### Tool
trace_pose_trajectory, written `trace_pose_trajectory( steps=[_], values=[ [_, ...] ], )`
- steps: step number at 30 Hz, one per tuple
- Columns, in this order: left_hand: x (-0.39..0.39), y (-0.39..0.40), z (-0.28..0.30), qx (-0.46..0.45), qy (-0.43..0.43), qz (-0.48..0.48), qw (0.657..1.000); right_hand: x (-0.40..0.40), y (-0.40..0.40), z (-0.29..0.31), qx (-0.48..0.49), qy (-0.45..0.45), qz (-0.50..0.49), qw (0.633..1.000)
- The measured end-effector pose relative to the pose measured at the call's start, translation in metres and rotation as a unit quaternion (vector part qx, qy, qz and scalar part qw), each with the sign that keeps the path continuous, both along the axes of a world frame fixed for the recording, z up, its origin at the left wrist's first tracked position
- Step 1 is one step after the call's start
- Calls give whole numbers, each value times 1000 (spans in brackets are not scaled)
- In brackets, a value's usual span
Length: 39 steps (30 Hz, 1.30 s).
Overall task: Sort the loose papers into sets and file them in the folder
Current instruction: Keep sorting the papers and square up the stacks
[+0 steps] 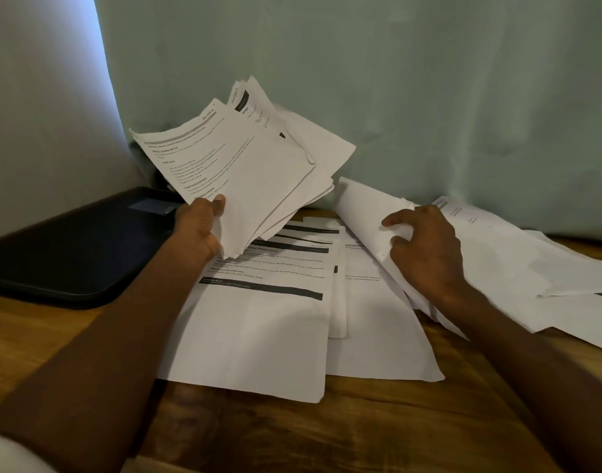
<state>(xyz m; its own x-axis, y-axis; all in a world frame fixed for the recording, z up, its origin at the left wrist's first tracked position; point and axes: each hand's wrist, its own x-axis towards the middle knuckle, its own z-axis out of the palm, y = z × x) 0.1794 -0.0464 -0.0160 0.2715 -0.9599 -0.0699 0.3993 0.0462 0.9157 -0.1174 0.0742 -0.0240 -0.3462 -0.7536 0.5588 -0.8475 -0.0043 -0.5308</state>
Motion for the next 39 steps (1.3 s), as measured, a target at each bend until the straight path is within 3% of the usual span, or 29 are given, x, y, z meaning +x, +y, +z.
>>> trace_pose_trajectory(
  steps=[2, 5, 7, 11, 16, 19, 24, 31, 36, 39],
  values=[
    [0, -1, 0, 1, 4, 0, 1000, 2, 4, 2, 43, 108, -10, 993],
    [0, -1, 0, 1, 10, 4, 1000, 4, 0, 4, 35, 319, 56, 945],
    [-1, -2, 0, -1, 11, 5, 1000, 8, -5, 7, 51, 373, 96, 921],
    [-1, -2, 0, -7, 6, -7, 1000, 31, -10, 11, 151, 432, 28, 889],
    [-1, -2, 0, -8, 0, -4, 1000, 45, -43, 29, 202, 397, 12, 895],
    [-2, -3, 0, -6, 2, -8, 1000, 41, -73, 34, 259, 324, 50, 908],
    [-3, -5, -2, -12, 1, -8, 1000, 35, -107, 36, 393, 265, 129, 871],
    [-7, -7, -5, -26, 9, -12, 1000, 32, -113, 43, 402, 258, 133, 868],
    [-6, -8, -5, -27, 9, -14, 999, 29, -114, 41, 386, 166, 140, 897],
    [-5, -10, -7, -26, 5, -14, 1000, 30, -105, 43, 396, 135, 175, 891]
  ],
)
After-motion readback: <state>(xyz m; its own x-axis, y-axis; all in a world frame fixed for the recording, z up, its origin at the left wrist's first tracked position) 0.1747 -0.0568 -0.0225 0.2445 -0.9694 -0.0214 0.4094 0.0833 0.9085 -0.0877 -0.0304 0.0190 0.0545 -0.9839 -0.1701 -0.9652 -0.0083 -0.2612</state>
